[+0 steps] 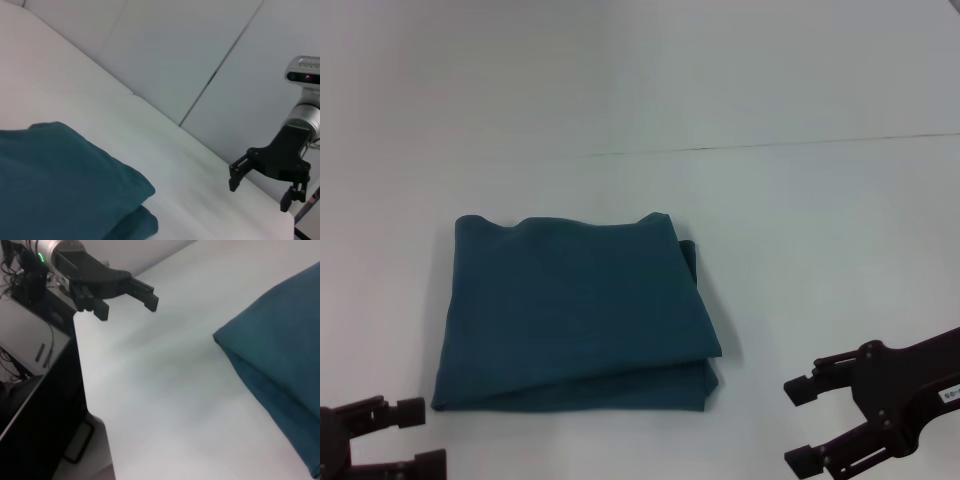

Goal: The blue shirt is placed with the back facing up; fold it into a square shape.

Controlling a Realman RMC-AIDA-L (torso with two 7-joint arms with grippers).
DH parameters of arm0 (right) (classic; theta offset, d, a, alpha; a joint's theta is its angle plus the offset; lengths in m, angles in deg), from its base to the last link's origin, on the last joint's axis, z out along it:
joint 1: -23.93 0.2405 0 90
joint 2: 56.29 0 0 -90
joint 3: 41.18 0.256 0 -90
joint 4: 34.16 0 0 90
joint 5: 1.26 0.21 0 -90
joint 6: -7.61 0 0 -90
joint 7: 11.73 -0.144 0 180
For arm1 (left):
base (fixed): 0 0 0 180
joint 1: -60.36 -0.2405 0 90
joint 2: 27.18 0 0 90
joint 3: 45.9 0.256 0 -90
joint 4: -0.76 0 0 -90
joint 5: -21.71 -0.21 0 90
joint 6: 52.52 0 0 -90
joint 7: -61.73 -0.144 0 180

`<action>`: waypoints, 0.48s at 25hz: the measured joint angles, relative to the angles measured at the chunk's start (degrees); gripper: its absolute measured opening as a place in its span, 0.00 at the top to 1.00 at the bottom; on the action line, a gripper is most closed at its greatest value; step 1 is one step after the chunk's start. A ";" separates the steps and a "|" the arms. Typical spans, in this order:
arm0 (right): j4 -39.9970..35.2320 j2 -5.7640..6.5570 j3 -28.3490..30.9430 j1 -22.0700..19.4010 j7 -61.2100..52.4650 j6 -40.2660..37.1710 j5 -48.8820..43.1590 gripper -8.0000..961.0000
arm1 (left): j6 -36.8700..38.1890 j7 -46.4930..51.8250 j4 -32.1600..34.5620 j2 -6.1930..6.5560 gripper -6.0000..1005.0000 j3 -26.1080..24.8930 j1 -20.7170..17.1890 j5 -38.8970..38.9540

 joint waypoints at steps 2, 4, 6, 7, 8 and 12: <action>0.96 -0.06 0.07 0.22 0.52 0.32 0.33 0.02 | 0.06 0.19 -0.01 -0.10 0.05 0.57 -0.01 -0.02; 1.64 -0.08 0.05 0.38 0.62 0.61 1.01 0.02 | 0.07 0.38 -0.15 -0.15 0.05 0.64 -0.02 -0.02; 1.96 -0.10 0.15 0.40 0.63 0.74 1.72 0.02 | 0.07 0.49 -0.73 -0.18 0.05 0.47 -0.03 -0.02; 2.06 -0.10 0.27 0.40 0.63 0.76 2.01 0.02 | 0.03 0.51 -1.18 -0.19 0.05 0.33 -0.04 -0.02; 2.09 -0.11 0.38 0.41 0.64 0.78 2.15 0.02 | 0.00 0.51 -1.38 -0.19 0.05 0.27 -0.05 -0.02; 2.14 -0.13 0.59 0.44 0.66 1.34 2.36 0.02 | -0.09 0.27 -1.68 -0.21 0.05 0.20 -0.13 0.03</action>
